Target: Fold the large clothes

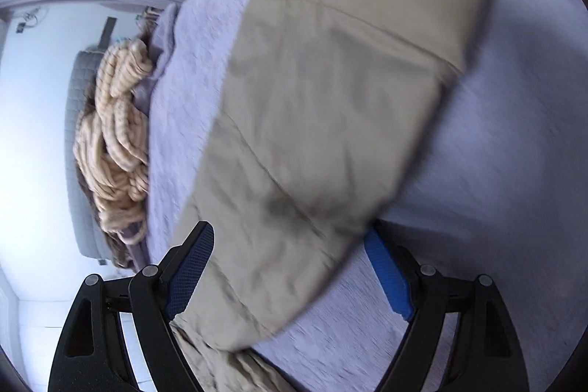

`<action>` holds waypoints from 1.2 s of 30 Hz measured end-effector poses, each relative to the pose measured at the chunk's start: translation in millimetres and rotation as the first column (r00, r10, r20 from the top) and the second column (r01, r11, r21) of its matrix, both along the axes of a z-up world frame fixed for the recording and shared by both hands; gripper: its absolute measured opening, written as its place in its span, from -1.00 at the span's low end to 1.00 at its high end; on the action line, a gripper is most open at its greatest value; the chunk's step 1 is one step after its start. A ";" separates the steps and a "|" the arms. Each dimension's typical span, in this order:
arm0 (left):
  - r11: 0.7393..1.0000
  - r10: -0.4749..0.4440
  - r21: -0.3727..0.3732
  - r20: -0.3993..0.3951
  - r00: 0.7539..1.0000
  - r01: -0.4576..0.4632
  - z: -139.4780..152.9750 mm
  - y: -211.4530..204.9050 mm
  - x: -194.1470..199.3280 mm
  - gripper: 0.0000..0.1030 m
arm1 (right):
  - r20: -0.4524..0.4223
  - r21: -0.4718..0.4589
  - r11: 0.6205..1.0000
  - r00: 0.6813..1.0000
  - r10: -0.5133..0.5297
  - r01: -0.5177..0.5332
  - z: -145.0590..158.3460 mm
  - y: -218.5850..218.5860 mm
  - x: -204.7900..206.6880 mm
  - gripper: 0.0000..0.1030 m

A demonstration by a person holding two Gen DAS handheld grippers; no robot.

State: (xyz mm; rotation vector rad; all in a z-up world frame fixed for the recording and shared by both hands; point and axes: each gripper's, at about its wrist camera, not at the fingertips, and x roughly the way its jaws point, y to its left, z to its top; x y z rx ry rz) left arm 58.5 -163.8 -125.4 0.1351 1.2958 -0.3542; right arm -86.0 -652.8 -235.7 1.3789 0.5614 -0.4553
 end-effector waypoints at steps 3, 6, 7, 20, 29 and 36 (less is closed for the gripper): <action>1.000 0.000 0.004 0.000 1.000 0.000 -1.4 -0.4 3.4 1.00 | 0.084 0.024 0.999 0.996 -0.033 0.031 3.9 -10.1 7.2 0.67; 1.000 0.012 0.005 0.005 1.000 -0.012 -1.6 2.0 7.9 1.00 | 0.148 0.050 0.998 0.988 -0.052 0.045 8.3 -17.2 12.8 0.67; 1.000 0.018 0.004 0.007 1.000 -0.018 -1.4 3.4 9.0 1.00 | 0.160 0.059 0.997 0.986 -0.049 0.040 9.4 -19.2 15.5 0.67; 0.993 0.115 -0.023 0.064 0.991 -0.114 8.9 43.2 34.7 1.00 | 0.199 0.034 0.987 0.969 0.146 -0.155 53.2 -11.0 50.7 -0.85; 0.977 0.205 -0.075 0.116 0.972 -0.198 14.6 97.5 58.3 1.00 | 0.150 -0.329 0.828 0.841 0.520 -0.453 162.8 106.6 122.8 -0.85; 0.962 0.267 -0.105 0.176 0.947 -0.252 20.2 140.9 80.4 1.00 | -0.174 -0.527 0.421 0.579 0.797 -0.738 167.6 293.3 198.5 -0.85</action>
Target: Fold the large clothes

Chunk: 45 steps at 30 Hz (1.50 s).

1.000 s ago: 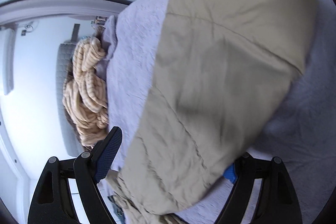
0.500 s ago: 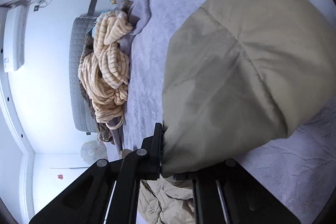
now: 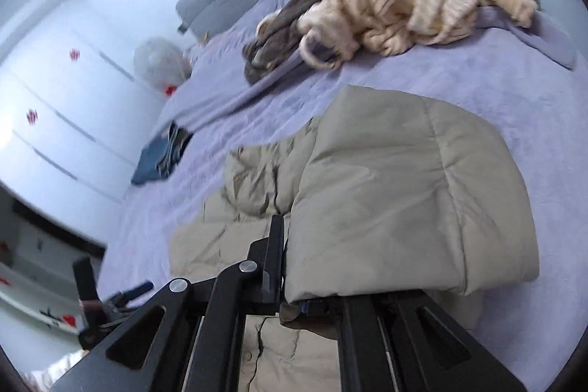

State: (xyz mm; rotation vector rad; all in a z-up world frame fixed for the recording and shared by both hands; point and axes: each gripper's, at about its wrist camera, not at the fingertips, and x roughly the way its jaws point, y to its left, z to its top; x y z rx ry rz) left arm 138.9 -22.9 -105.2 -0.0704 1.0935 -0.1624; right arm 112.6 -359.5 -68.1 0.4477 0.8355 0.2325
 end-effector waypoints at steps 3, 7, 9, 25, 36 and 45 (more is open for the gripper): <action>1.000 0.024 -0.004 -0.002 1.000 -0.024 -6.9 15.1 5.6 1.00 | -0.121 -0.042 0.997 0.991 0.064 -0.069 -49.1 56.3 23.9 -0.85; 0.999 0.043 -0.008 -0.021 0.999 -0.043 -21.5 29.9 7.3 1.00 | -0.263 -0.059 0.996 0.963 0.054 -0.072 -106.3 82.6 33.0 -0.77; 0.999 0.043 -0.013 -0.031 0.999 -0.043 -28.8 34.3 7.5 1.00 | -0.296 -0.068 0.996 0.955 0.027 -0.049 -117.6 81.1 34.0 -0.63; 0.995 0.012 -0.098 -0.051 0.999 -0.017 -48.9 27.2 27.7 1.00 | -0.098 0.068 0.963 0.963 -0.252 0.259 -68.8 10.7 20.6 0.82; 0.924 0.022 -0.378 -0.082 0.996 -0.052 -55.6 68.1 51.1 1.00 | -0.111 -0.239 0.919 0.949 0.296 -0.315 -77.1 170.6 42.0 0.82; 0.826 -0.084 -0.564 -0.147 0.985 -0.014 -71.0 50.4 69.6 1.00 | -0.244 0.047 0.971 0.940 0.238 -0.234 -115.2 141.9 38.7 0.80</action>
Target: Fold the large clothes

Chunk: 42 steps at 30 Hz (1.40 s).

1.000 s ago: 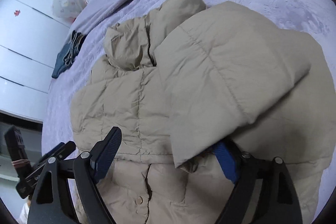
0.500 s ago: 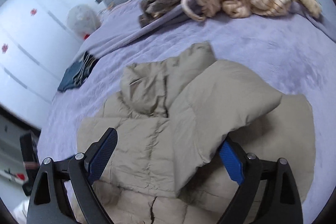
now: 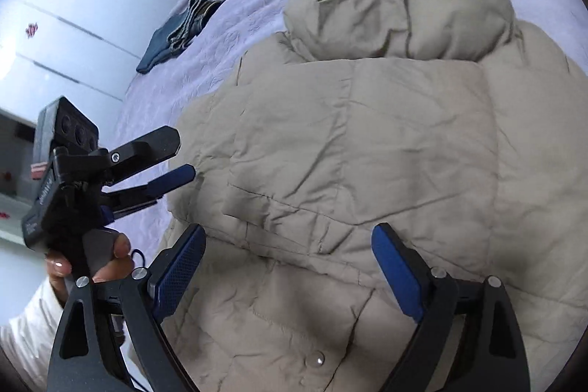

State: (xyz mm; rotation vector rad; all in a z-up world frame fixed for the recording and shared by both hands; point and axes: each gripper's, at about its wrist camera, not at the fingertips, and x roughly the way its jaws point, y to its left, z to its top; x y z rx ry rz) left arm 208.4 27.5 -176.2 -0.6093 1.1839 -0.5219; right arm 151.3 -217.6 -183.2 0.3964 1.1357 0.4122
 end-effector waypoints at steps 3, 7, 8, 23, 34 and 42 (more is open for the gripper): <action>0.998 -0.056 0.023 -0.032 0.998 0.056 -11.4 -19.9 5.3 1.00 | -0.057 0.107 0.988 0.993 -0.108 0.113 0.4 -42.0 -17.2 0.81; 0.986 -0.124 0.107 -0.036 0.992 0.127 -21.0 -51.3 8.7 0.91 | -0.181 0.242 0.922 0.948 -0.263 0.302 -13.0 -108.0 -58.0 0.81; 0.984 -0.134 0.117 -0.032 0.990 0.137 -20.5 -58.5 9.8 0.79 | -0.209 0.262 0.893 0.925 -0.316 0.364 -18.4 -127.2 -71.4 0.81; 0.963 -0.119 0.244 0.017 0.993 0.111 -13.7 -51.0 -1.2 -0.79 | -0.128 0.261 0.756 0.798 -0.589 0.600 -15.2 -237.6 -72.1 -0.88; 0.896 -0.007 0.441 0.141 0.990 -0.056 10.7 -21.9 -12.5 0.33 | -0.172 0.172 0.875 0.889 -0.425 0.452 -15.1 -235.5 -88.8 0.38; 0.911 -0.082 0.413 0.185 0.979 -0.002 21.4 -58.5 4.1 -0.08 | -0.142 0.313 0.738 0.798 -0.586 0.598 -12.4 -295.3 -60.9 0.38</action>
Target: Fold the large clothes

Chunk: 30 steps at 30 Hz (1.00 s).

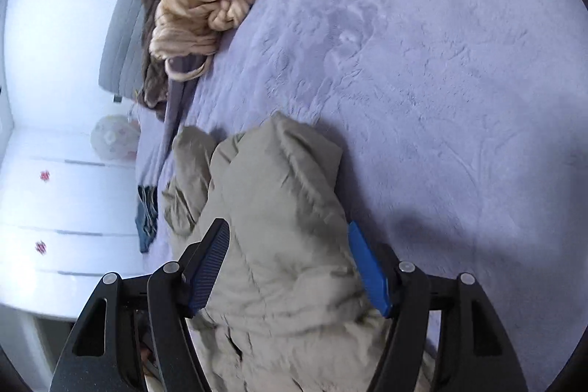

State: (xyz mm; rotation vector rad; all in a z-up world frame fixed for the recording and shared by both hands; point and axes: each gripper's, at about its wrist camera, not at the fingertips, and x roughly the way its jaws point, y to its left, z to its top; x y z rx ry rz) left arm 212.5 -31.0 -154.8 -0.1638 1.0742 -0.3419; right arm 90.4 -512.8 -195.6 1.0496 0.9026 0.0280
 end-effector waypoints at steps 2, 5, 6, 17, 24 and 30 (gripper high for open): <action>0.999 -0.010 0.035 -0.002 1.000 0.010 -8.5 -16.1 4.5 -0.08 | -0.055 0.085 0.996 0.998 -0.025 0.030 -21.9 -4.6 23.1 0.24; 0.993 -0.001 0.120 -0.009 1.000 0.002 -25.3 -28.0 10.1 -0.08 | -0.014 0.068 0.997 0.999 0.034 -0.033 -14.0 8.8 48.8 -0.58; 0.993 0.003 0.121 -0.021 1.000 -0.001 -31.4 -27.9 13.2 -0.08 | -0.006 0.005 0.998 0.998 0.057 -0.057 -6.3 13.4 53.8 -0.63; 0.990 0.008 0.142 -0.019 1.000 -0.005 -44.1 -31.2 13.3 -0.04 | -0.133 -0.311 0.947 0.990 0.039 -0.079 -6.4 10.5 59.5 -0.61; 0.993 -0.042 0.106 -0.011 0.999 0.043 -19.9 -15.9 -16.7 -0.04 | -0.107 -0.486 0.857 0.985 0.134 -0.170 48.0 46.8 14.3 -0.61; 0.985 -0.042 0.165 -0.055 0.998 0.051 -48.5 -14.9 -36.2 -0.03 | -0.211 -0.541 0.779 0.947 0.241 -0.319 25.1 88.0 -4.5 -0.63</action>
